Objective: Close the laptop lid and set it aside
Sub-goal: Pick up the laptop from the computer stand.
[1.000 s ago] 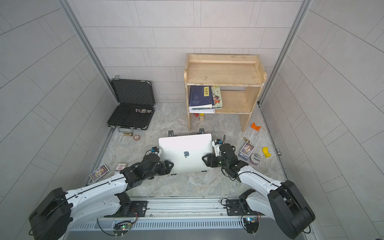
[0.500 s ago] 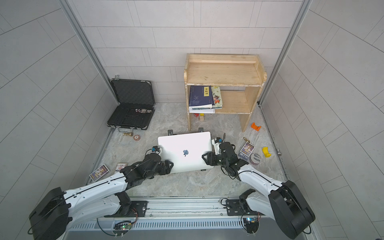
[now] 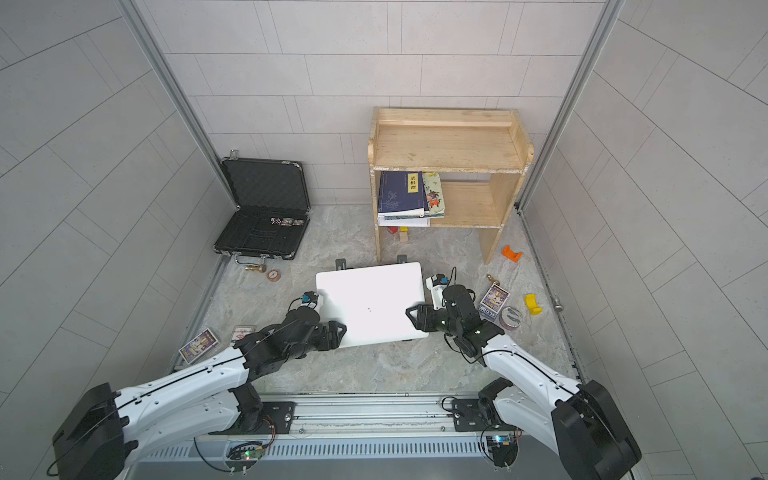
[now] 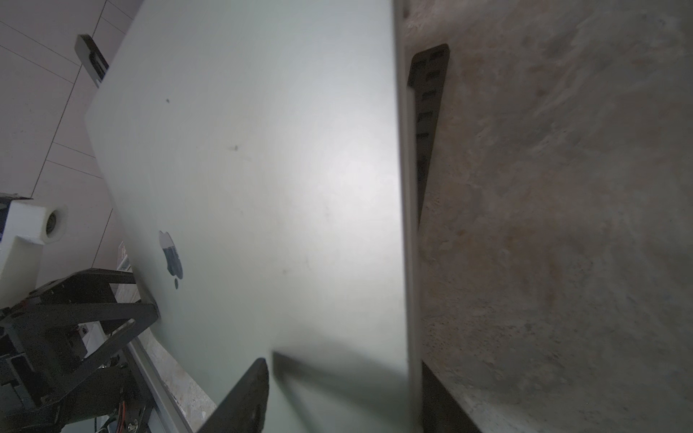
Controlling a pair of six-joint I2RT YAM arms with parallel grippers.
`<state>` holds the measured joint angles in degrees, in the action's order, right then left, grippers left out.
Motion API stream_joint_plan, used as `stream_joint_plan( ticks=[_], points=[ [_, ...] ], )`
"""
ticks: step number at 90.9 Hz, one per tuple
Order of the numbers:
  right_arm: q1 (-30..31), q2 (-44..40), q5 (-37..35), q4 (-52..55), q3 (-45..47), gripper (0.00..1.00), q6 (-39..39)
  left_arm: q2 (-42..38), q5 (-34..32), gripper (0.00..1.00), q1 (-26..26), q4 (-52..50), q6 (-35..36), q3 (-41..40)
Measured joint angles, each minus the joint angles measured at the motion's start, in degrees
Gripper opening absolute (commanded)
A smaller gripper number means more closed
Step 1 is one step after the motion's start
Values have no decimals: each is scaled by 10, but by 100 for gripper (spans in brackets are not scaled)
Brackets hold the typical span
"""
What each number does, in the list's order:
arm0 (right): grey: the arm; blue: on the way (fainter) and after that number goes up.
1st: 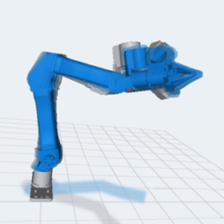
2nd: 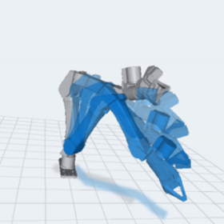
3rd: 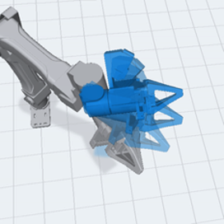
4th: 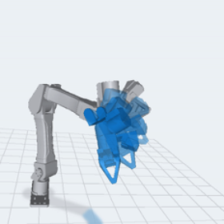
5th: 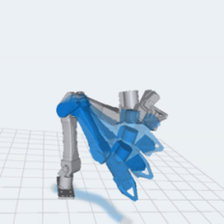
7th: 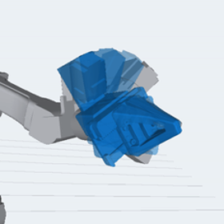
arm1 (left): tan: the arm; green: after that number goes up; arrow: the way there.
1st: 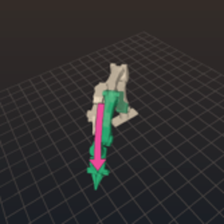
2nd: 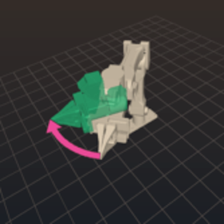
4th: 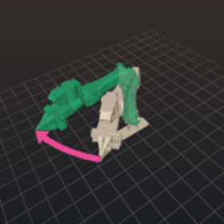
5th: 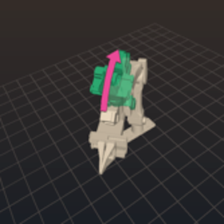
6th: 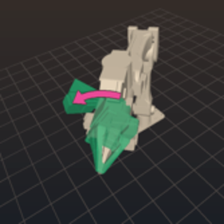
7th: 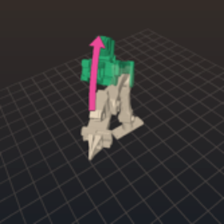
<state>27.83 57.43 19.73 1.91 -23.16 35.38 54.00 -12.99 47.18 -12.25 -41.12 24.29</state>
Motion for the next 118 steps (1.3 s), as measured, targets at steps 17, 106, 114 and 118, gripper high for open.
stream_joint_plan(
  ticks=[17, 106, 114, 118],
  points=[
    [0, -10, 7, 3, 0, 57, 10, -21, -9, 77, 3, -18, -2, 9],
    [-2, -81, 45, -45, 14, 41, 115, -104, -34, 77, 12, -87, -17, 38],
    [-2, -82, 48, -55, 15, 40, 123, -107, -35, 77, 12, -93, -20, 40],
    [-3, -82, 49, -57, 16, 39, 128, -108, -37, 77, 12, -96, -20, 44]
  ],
)
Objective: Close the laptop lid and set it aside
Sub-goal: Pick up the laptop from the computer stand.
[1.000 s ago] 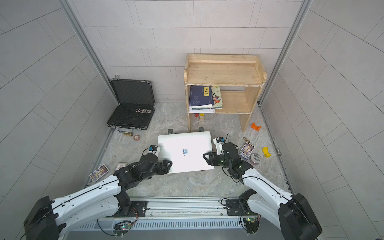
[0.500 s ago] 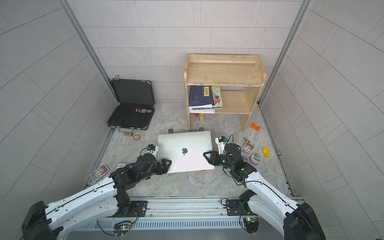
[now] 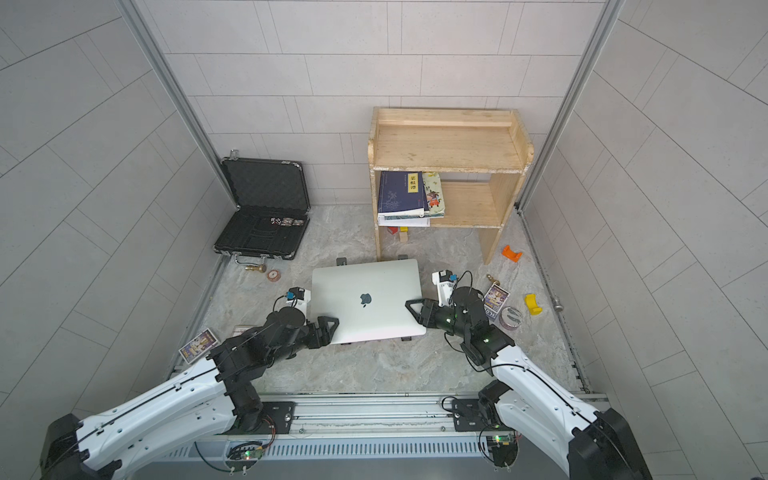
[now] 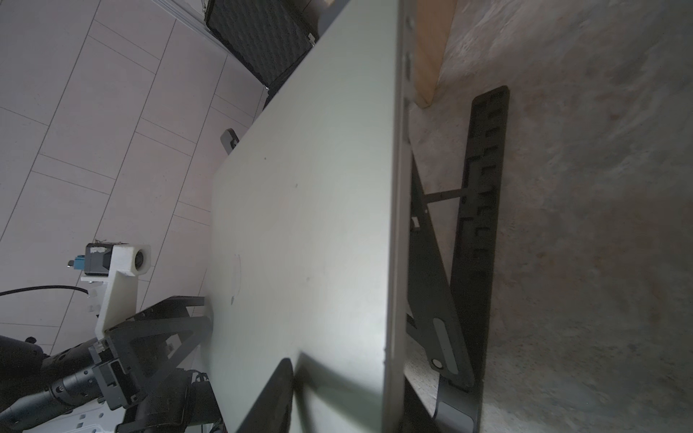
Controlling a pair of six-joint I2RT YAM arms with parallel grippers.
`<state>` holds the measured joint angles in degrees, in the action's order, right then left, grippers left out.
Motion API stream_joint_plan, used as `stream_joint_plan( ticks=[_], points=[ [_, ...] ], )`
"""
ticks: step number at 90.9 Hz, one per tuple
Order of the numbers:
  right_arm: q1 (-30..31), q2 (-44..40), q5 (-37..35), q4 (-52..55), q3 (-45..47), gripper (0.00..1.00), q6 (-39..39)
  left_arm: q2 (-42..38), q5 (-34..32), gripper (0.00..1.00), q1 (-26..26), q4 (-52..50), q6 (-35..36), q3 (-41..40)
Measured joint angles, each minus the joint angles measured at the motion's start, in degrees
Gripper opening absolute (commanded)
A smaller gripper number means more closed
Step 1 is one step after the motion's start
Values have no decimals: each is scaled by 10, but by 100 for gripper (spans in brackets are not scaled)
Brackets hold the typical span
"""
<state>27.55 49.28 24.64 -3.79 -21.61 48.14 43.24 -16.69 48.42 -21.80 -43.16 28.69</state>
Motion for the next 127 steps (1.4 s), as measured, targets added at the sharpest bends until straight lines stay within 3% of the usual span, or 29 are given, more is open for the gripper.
stream_joint_plan(
  ticks=[45, 81, 127],
  points=[
    [-7, -21, 18, -59, 13, 28, 72, -21, -14, 77, 3, -27, -4, 24],
    [-17, -39, 65, -106, 22, 0, 146, -36, -29, 77, 3, -70, 1, 64],
    [-42, -76, 130, -210, 31, 0, 275, -31, -21, 78, 3, -127, -4, 153]
  ],
)
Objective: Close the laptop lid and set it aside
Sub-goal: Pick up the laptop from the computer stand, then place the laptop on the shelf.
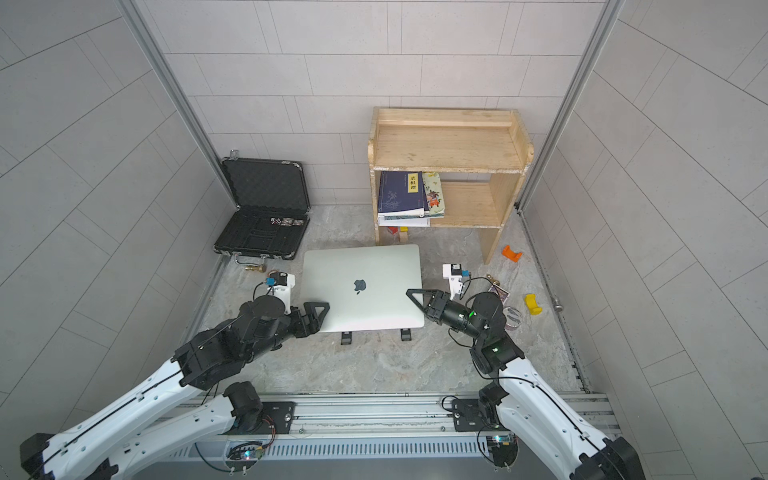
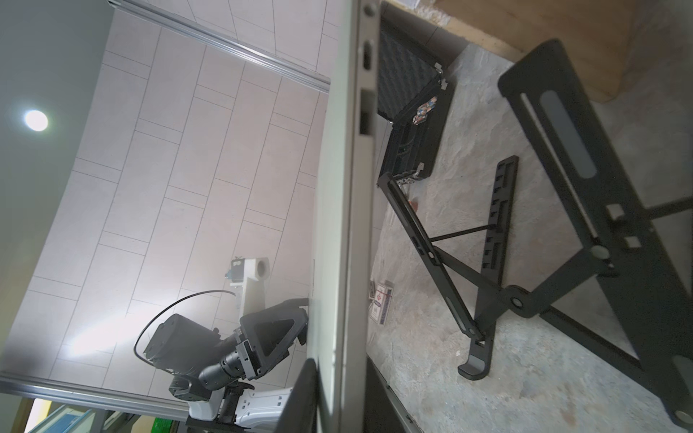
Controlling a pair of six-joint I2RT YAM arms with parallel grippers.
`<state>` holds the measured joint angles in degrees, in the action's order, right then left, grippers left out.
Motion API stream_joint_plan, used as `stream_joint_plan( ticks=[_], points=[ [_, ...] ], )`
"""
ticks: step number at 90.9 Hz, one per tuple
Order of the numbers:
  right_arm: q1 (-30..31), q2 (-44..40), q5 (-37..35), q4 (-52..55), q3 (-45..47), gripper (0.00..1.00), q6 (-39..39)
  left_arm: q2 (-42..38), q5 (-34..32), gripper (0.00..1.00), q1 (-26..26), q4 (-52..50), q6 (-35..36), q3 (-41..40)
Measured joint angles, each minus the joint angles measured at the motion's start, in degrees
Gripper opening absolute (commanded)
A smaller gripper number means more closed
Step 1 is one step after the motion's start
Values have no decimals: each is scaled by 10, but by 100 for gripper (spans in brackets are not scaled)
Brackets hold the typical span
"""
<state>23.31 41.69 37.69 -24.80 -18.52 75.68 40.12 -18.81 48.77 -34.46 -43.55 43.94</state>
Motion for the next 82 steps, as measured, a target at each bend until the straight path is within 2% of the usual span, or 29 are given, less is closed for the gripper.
stream_joint_plan(
  ticks=[27, 45, 82],
  points=[
    [-41, 16, 54, -62, -1, 0, 86, -19, 23, 85, 6, -5, -24, 51],
    [-63, 19, 82, -89, -14, 0, 134, -23, 38, 85, 9, -8, -34, 94],
    [-94, 16, 112, -71, -60, 0, 155, -26, 55, 59, 9, -7, -72, 114]
  ],
)
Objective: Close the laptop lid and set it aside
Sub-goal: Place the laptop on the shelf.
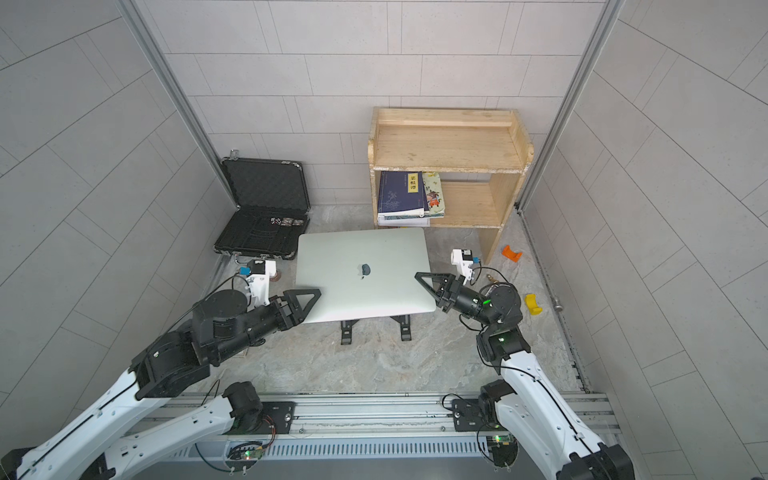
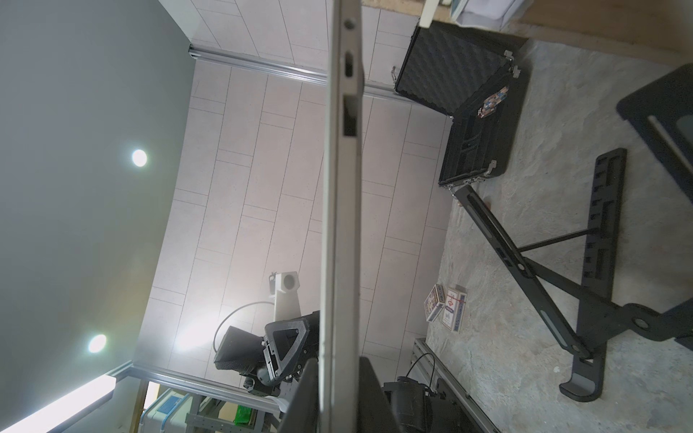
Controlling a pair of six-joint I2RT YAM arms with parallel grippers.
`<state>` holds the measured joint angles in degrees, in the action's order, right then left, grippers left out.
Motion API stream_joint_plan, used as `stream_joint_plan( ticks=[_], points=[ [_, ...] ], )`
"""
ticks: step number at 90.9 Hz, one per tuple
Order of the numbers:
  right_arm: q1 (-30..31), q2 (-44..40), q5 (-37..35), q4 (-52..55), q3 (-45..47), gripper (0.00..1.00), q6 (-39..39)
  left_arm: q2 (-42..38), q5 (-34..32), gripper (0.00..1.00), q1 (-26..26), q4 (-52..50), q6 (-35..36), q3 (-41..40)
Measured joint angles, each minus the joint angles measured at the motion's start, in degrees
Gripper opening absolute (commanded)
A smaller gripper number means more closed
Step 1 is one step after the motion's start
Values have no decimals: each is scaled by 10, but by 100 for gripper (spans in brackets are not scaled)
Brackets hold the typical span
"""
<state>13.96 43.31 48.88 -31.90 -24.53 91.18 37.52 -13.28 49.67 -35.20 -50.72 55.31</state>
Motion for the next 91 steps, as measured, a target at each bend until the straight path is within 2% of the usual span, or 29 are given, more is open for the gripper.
stream_joint_plan(
  ticks=[29, 60, 91],
  points=[
    [-41, -24, 43, 72, -61, 0, -8, 0, 43, 52, -2, 18, -41, 25],
    [-68, -34, 55, 193, -153, 0, -23, 12, 86, 35, -15, 63, -94, 42],
    [-87, -9, 25, 273, -241, 0, -28, 80, 155, 19, -62, 175, -172, 73]
  ],
)
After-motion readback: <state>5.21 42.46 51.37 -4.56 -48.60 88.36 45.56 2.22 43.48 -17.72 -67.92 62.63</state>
